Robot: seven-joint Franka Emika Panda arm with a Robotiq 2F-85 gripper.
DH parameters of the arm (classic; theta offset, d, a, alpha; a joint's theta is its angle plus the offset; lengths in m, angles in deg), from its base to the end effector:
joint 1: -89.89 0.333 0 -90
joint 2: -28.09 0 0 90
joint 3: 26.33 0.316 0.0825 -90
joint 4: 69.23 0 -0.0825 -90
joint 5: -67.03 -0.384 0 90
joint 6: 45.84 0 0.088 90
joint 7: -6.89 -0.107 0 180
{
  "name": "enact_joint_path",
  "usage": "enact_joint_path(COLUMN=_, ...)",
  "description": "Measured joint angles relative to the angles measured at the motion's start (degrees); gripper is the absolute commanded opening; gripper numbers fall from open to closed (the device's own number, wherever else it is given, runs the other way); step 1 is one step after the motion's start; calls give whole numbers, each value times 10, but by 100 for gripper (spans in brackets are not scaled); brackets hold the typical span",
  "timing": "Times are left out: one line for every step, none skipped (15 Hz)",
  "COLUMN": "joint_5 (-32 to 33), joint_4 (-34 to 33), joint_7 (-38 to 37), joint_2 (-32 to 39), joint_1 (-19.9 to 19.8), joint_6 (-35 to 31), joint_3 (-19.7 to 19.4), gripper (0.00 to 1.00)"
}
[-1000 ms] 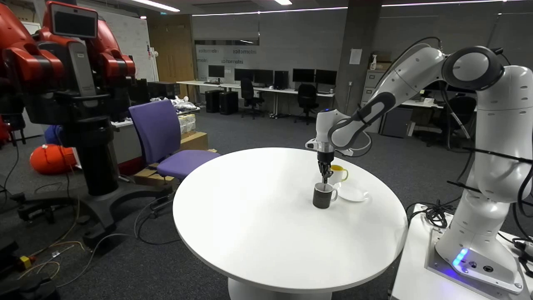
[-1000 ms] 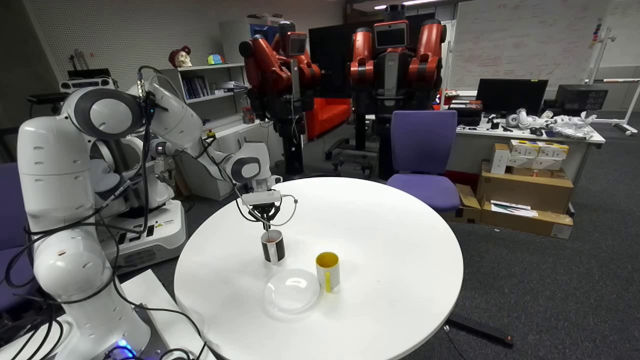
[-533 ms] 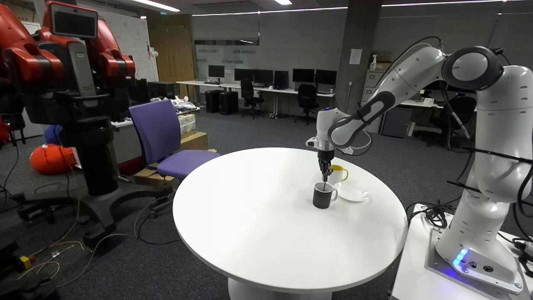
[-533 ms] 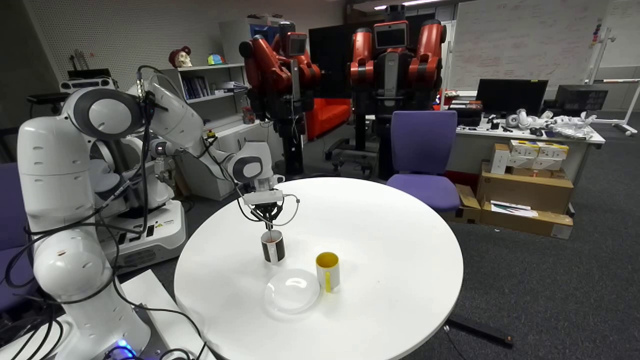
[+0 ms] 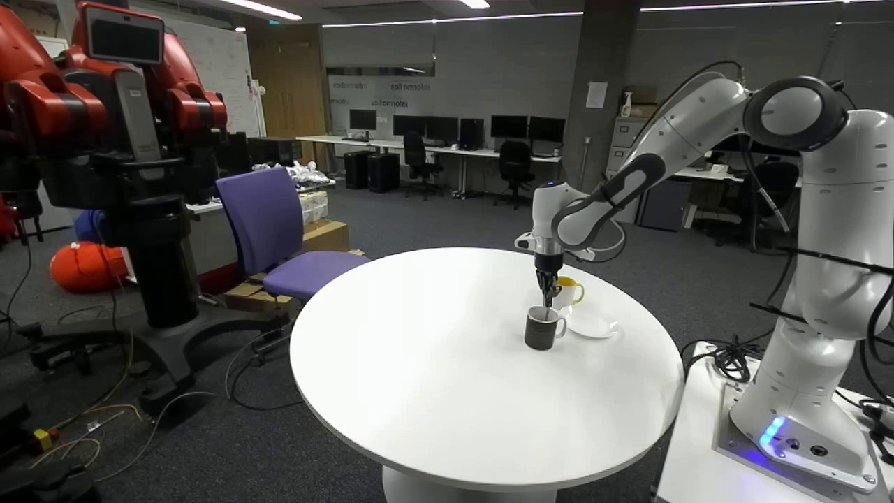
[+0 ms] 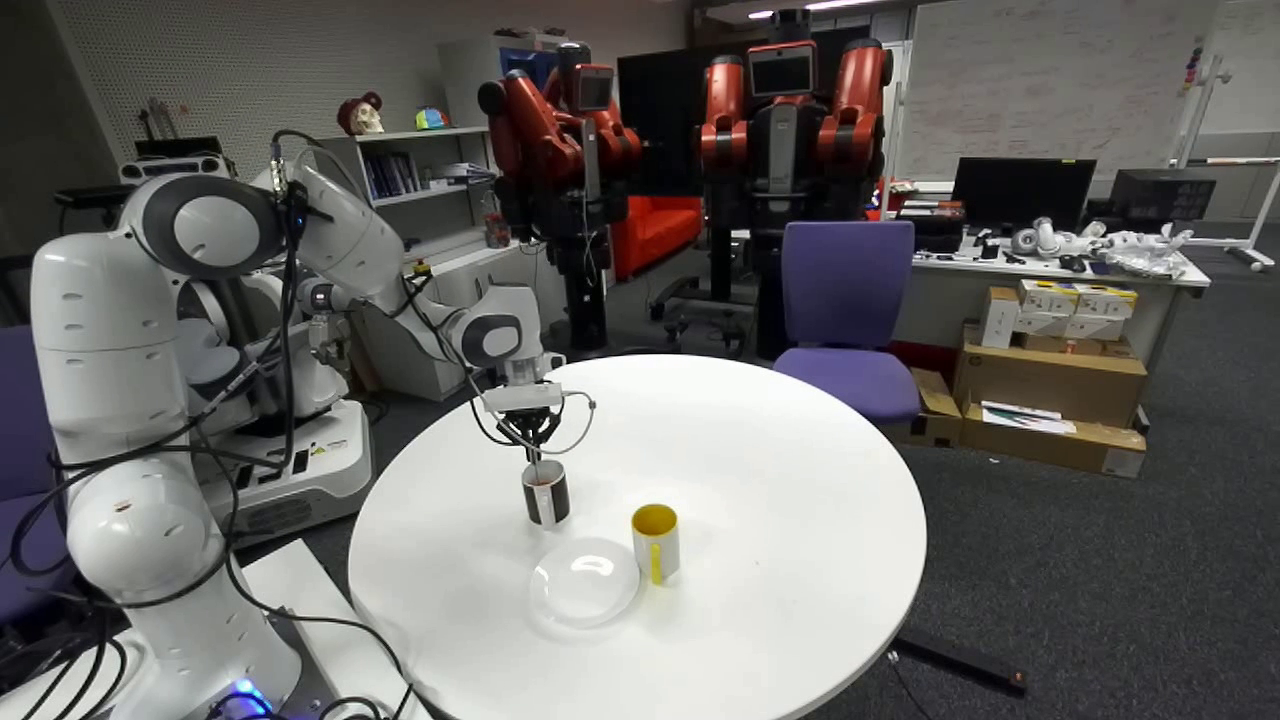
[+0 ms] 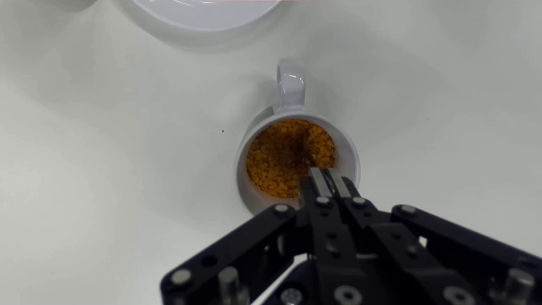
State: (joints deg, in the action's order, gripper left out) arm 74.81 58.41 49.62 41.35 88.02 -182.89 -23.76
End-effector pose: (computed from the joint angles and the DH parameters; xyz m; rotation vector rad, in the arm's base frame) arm 0.5397 0.0055 0.2632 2.8077 1.2871 -0.1394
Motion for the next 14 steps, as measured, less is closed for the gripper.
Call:
enact_joint_path(joint_5=0, joint_4=0, joint_7=0, joint_2=0, joint_1=0, joint_6=0, joint_3=2, gripper=1)
enact_joint_path(joint_5=0, joint_4=0, joint_7=0, joint_2=0, joint_1=0, joint_6=0, joint_3=3, gripper=1)
enact_joint_path(joint_5=0, joint_4=-1, joint_7=0, joint_2=0, joint_1=0, joint_6=0, joint_3=3, gripper=1)
enact_joint_path(joint_5=0, joint_4=-1, joint_7=0, joint_2=0, joint_1=0, joint_6=0, joint_3=3, gripper=1)
enact_joint_path(joint_5=0, joint_4=-2, joint_7=0, joint_2=0, joint_1=0, joint_6=0, joint_3=2, gripper=1)
enact_joint_path(joint_5=0, joint_4=-2, joint_7=0, joint_2=0, joint_1=0, joint_6=0, joint_3=1, gripper=1)
enact_joint_path(joint_5=0, joint_4=-3, joint_7=0, joint_2=0, joint_1=-1, joint_6=0, joint_3=-1, gripper=1)
enact_joint_path(joint_5=0, joint_4=-3, joint_7=0, joint_2=0, joint_1=-2, joint_6=0, joint_3=-3, gripper=1)
enact_joint_path(joint_5=0, joint_4=-4, joint_7=0, joint_2=0, joint_1=-4, joint_6=0, joint_3=-4, gripper=1)
enact_joint_path(joint_5=0, joint_4=-5, joint_7=0, joint_2=0, joint_1=-6, joint_6=0, joint_3=-6, gripper=1)
enact_joint_path(joint_5=0, joint_4=-5, joint_7=0, joint_2=0, joint_1=-7, joint_6=0, joint_3=-9, gripper=1)
enact_joint_path(joint_5=0, joint_4=-5, joint_7=0, joint_2=0, joint_1=-8, joint_6=0, joint_3=-11, gripper=1)
enact_joint_path(joint_5=0, joint_4=-5, joint_7=0, joint_2=0, joint_1=-10, joint_6=0, joint_3=-12, gripper=1)
enact_joint_path(joint_5=0, joint_4=-5, joint_7=0, joint_2=0, joint_1=-12, joint_6=0, joint_3=-12, gripper=1)
